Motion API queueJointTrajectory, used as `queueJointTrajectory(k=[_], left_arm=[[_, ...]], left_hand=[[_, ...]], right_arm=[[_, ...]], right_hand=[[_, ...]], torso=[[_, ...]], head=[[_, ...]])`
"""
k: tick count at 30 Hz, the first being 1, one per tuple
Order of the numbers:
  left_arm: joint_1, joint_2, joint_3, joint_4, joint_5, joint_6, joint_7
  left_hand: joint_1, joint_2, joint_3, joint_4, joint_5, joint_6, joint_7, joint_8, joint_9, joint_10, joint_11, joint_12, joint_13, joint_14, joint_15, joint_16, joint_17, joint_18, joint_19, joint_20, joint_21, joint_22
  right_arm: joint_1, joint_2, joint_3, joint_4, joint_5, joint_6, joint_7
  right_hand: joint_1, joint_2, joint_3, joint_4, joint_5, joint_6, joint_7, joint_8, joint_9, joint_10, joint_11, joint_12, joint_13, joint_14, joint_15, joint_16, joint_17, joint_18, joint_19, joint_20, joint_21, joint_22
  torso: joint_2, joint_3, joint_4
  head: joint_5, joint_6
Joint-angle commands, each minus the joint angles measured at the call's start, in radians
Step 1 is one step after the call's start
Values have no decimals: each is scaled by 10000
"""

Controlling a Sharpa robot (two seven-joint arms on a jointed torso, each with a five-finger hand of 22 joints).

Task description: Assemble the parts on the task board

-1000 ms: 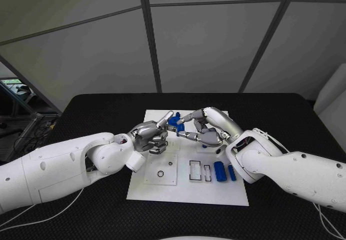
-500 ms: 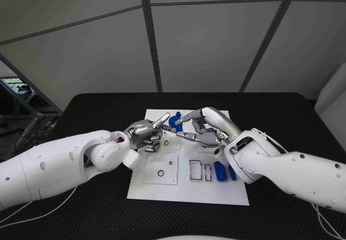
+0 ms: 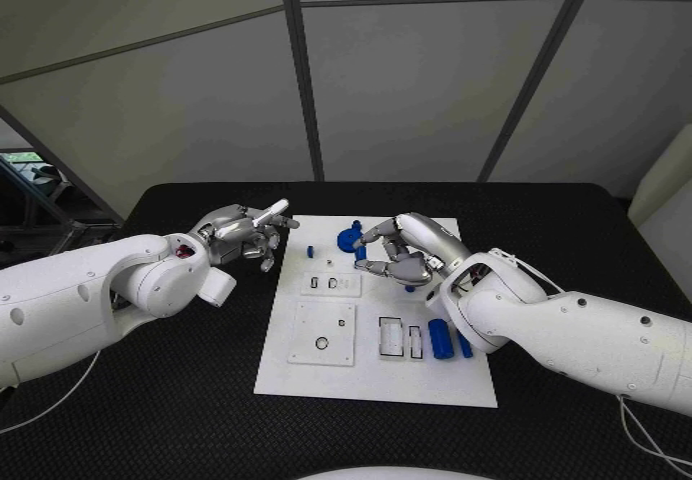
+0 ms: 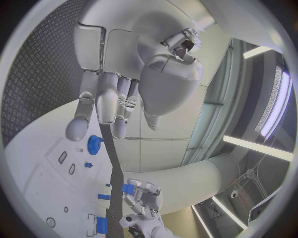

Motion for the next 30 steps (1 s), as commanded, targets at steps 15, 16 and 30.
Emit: queueJointTrajectory(k=[15, 16, 30], left_arm=[[97, 51, 16, 548, 1585, -1120, 1906], [97, 67, 16, 573, 1622, -1133, 1918], [98, 239, 15, 697, 1772, -1172, 1989]], left_hand=[[948, -139, 70, -594, -44, -189, 145, 381, -57, -1576, 259, -1865, -1927, -2861, 318, -4666, -4496, 1230, -983, 344, -3337, -2884], [951, -139, 69, -598, -44, -190, 144, 388, -58, -1576, 259, -1870, -1945, -2859, 318, -4672, -4509, 1230, -971, 345, -3356, -2901], [957, -157, 21, -655, -43, -277, 163, 581, -96, -1794, 311, -2107, -2470, -3108, 387, -4973, -4912, 1221, -860, 402, -3998, -3407]], right_arm=[[-8, 1760, -47, -1888, -1237, 1260, -1651], [-10, 1809, -48, -1920, -1250, 1270, -1668], [-66, 2152, -95, -2212, -1225, 2002, -1797]], right_hand=[[-12, 80, -2, -26, 39, 146, -36, 69, 36, -179, -27, -200, -176, 832, -52, -67, 1560, -103, -152, -2, -134, -163], [-12, 80, -2, -26, 39, 146, -36, 69, 36, -179, -27, -200, -176, 832, -52, -67, 1560, -103, -152, -2, -134, -163], [-52, 85, -9, -12, 76, 135, -34, 57, 43, -207, -27, -209, -170, 829, -58, -71, 1556, -96, -183, -9, -161, -201]], torso=[[21, 6, -10], [24, 10, -8], [12, 7, -30]], head=[[80, -96], [84, -105], [170, -240]])
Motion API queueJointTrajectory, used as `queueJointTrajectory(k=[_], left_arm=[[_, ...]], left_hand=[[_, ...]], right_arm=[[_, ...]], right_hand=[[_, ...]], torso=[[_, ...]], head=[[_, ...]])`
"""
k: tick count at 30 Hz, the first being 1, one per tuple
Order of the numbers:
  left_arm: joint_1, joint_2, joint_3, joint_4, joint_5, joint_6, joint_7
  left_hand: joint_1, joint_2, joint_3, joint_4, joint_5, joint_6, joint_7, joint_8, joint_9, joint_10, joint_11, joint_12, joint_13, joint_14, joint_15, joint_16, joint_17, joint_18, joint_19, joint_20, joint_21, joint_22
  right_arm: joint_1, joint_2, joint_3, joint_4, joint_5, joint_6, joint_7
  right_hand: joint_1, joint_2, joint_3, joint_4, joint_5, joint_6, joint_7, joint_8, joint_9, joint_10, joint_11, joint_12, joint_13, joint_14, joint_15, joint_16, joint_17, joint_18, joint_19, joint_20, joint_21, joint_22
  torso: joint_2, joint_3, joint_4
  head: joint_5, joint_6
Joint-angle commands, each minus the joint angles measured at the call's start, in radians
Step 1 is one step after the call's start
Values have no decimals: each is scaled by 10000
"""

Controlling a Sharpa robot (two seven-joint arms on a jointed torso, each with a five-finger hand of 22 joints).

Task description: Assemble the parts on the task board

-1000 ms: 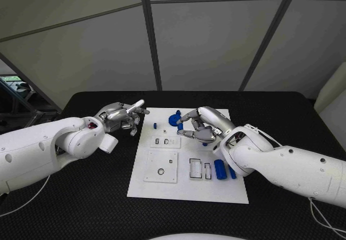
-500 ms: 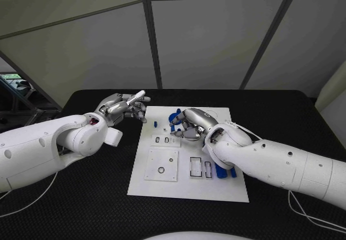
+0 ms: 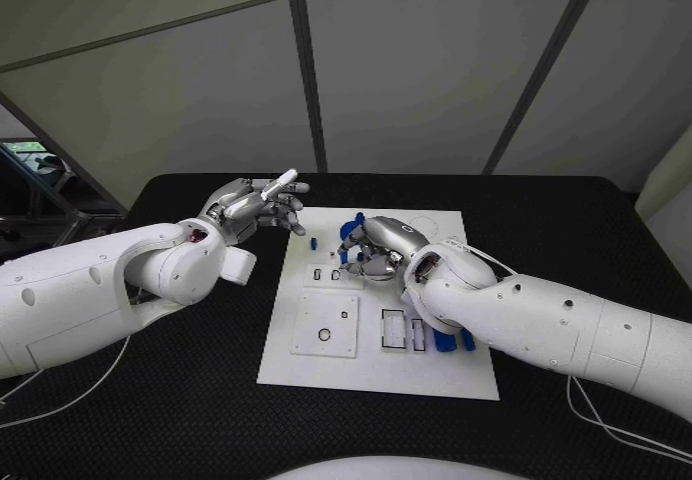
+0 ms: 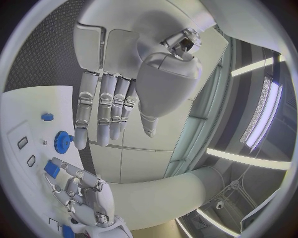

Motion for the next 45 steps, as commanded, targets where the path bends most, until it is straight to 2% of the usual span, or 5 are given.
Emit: queueJointTrajectory(k=[1, 6, 16, 23, 45], left_arm=[[19, 35, 8, 40, 186, -64, 276], [19, 54, 8, 52, 196, -66, 266], [19, 102, 8, 25, 200, -30, 239], [19, 122, 7, 7, 200, 5, 213], [19, 215, 7, -1, 199, 186, 172]], left_hand=[[99, -9, -6, -54, -44, -45, 40, 44, -18, -82, -4, -40, -35, -89, 22, -66, -27, 1221, 56, 1, -48, -30], [106, -13, -9, -66, -44, -54, 47, 65, -22, -104, 5, -66, -95, -116, 32, -88, -68, 1219, 69, 9, -110, -80], [116, -17, -10, -78, -44, -62, 53, 80, -26, -120, 13, -85, -137, -134, 39, -100, -96, 1218, 78, 14, -152, -114], [117, -19, -12, -81, -45, -67, 57, 83, -28, -126, 16, -91, -151, -140, 41, -104, -105, 1218, 81, 16, -166, -125], [136, -32, -17, -103, -46, -93, 66, 100, -36, -155, 28, -118, -218, -174, 55, -122, -148, 1216, 93, 27, -234, -179]], right_arm=[[0, 9, -8, 56, -70, 557, -134], [-11, -53, -43, 165, -94, 799, -237], [-15, -27, -95, 191, -240, 831, -437], [-16, -38, -105, 127, -392, 809, -638], [-16, 31, -121, 21, -649, 1052, -767]], right_hand=[[-55, 85, -9, -12, 40, 101, -65, 66, 36, -79, 29, -53, -5, 829, -59, -36, 1558, -97, -68, 27, -35, -5], [-79, 75, -24, -4, 18, 101, -65, 64, 40, -84, 29, -52, -2, 829, -58, -36, 1559, -95, -78, 26, -44, -17], [-116, 52, -56, 4, -53, 103, -69, 62, 48, -84, 27, -41, 14, 828, -59, -37, 1559, -97, -79, 25, -45, -8], [-123, 37, -66, 2, -69, 94, -68, 56, 48, -99, 26, -57, -3, 826, -59, -41, 1552, -96, -83, 24, -49, -14], [-147, -15, -97, -11, -79, 0, -37, -2, 37, -177, 47, -129, -71, 825, -50, -45, 1548, -91, -109, 27, -73, -48]], torso=[[-5, 0, -7], [-13, -9, -10], [-2, 2, 11], [-2, -8, -4], [-6, -6, -5]], head=[[5, -25], [6, -41], [5, -56], [22, -69], [21, -137]])
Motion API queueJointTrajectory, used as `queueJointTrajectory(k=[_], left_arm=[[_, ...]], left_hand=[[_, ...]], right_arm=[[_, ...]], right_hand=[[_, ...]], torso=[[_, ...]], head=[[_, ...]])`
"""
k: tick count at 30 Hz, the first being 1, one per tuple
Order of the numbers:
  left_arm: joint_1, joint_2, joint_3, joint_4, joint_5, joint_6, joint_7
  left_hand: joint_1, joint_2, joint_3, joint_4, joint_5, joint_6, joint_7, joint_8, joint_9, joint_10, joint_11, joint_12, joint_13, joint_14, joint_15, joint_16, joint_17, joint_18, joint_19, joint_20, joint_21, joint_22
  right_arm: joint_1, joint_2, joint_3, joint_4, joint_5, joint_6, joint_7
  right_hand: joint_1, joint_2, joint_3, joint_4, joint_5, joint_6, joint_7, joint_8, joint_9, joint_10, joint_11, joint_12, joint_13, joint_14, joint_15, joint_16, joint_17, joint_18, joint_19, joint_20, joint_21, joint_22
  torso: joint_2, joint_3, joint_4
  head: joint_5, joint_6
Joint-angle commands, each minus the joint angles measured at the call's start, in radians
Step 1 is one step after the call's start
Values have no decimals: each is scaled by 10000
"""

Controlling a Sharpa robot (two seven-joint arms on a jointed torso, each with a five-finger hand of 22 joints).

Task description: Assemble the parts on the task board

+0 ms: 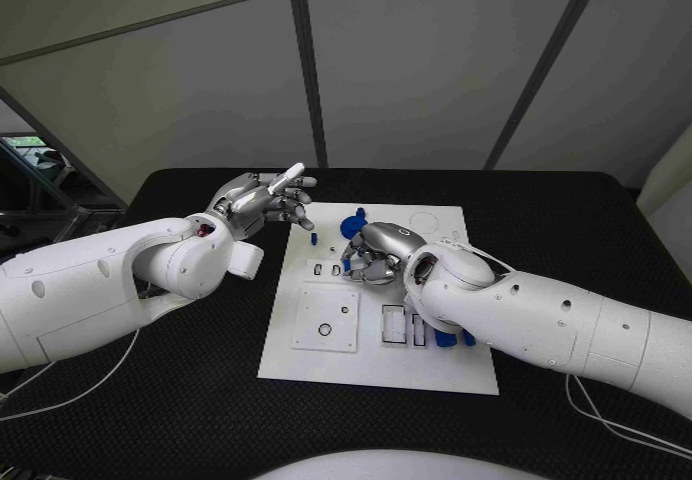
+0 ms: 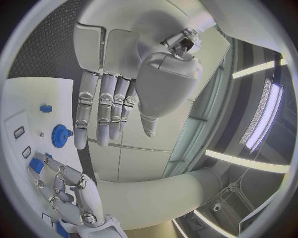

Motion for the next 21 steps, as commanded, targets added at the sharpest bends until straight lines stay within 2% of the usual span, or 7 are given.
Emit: queueJointTrajectory(k=[1, 21], left_arm=[[19, 18, 9, 2, 21, 161, 126], [17, 14, 9, 5, 20, 197, 122]], left_hand=[[96, 8, 10, -75, -46, -57, 32, 33, -9, -81, 7, -33, -11, -69, 19, -35, -10, 1216, 58, -9, -38, -10], [113, 1, 10, -91, -45, -78, 38, 38, -16, -92, 13, -44, -44, -83, 24, -41, -31, 1217, 67, -4, -71, -37]], right_arm=[[-2, 13, -17, -13, -127, 271, -110], [-2, -1, -33, 26, -163, 633, -249]], right_hand=[[-73, -48, -72, -17, -25, 21, 7, 57, -9, -87, 17, -54, -31, 826, -46, -42, 1557, -90, -80, -7, -43, -28], [-187, -172, -178, 5, -65, -271, 135, -113, -48, -354, 127, -291, -253, 823, 43, -49, 1552, -48, -250, 60, -201, -278]], torso=[[-1, 3, 0], [-4, 2, 1]], head=[[4, -4], [7, -34]])
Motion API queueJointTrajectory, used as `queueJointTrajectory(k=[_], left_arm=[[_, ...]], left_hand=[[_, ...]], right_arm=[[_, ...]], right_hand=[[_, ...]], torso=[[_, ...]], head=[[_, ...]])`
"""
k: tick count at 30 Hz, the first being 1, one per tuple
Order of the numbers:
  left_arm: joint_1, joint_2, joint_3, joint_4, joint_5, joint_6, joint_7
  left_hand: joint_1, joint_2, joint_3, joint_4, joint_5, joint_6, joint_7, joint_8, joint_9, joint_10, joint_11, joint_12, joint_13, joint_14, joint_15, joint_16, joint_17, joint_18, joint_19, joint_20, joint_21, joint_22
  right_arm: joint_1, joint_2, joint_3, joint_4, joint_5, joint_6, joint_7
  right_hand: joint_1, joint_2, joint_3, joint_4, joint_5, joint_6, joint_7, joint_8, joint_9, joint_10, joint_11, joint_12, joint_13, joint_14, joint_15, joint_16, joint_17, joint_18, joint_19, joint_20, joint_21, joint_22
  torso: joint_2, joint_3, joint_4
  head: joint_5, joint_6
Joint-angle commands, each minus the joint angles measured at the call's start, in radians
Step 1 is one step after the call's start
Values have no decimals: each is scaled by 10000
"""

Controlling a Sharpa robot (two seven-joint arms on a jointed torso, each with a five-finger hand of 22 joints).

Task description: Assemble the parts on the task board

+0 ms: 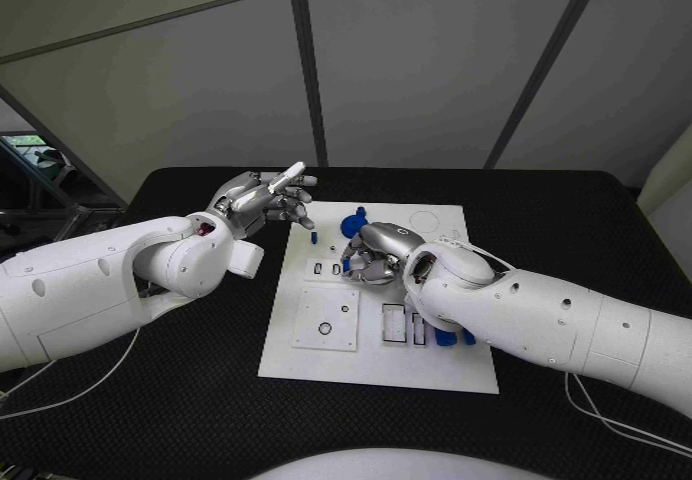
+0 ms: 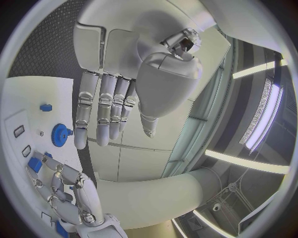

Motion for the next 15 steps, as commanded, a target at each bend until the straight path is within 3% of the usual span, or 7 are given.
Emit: queueJointTrajectory(k=[1, 15], left_arm=[[17, 10, 9, 7, 17, 144, 126], [17, 31, 8, -40, 17, 166, 120]], left_hand=[[113, 1, -19, -64, -45, -25, 18, 38, -17, -60, -34, -44, -8, -55, -5, -42, -9, 1216, 68, -4, -33, -9], [129, 1, -15, -77, -44, -41, 22, 41, -22, -65, -31, -50, -30, -62, -1, -44, -23, 1216, 75, -1, -54, -26]], right_arm=[[-25, -11, -36, 2, -83, 351, -176], [-25, -28, -40, 24, -130, 300, -265]], right_hand=[[-75, -59, -68, 2, -67, -98, -9, -69, -10, -79, -12, -60, -19, 822, 46, -50, 1551, -48, -75, 28, -55, -12], [-120, -136, -139, 10, -78, -430, 115, -238, -55, -296, 98, -233, -190, 789, 138, -108, 1444, -19, -189, 109, -161, -174]], torso=[[0, 1, -1], [6, 1, 1]], head=[[-5, -2], [-17, -33]])
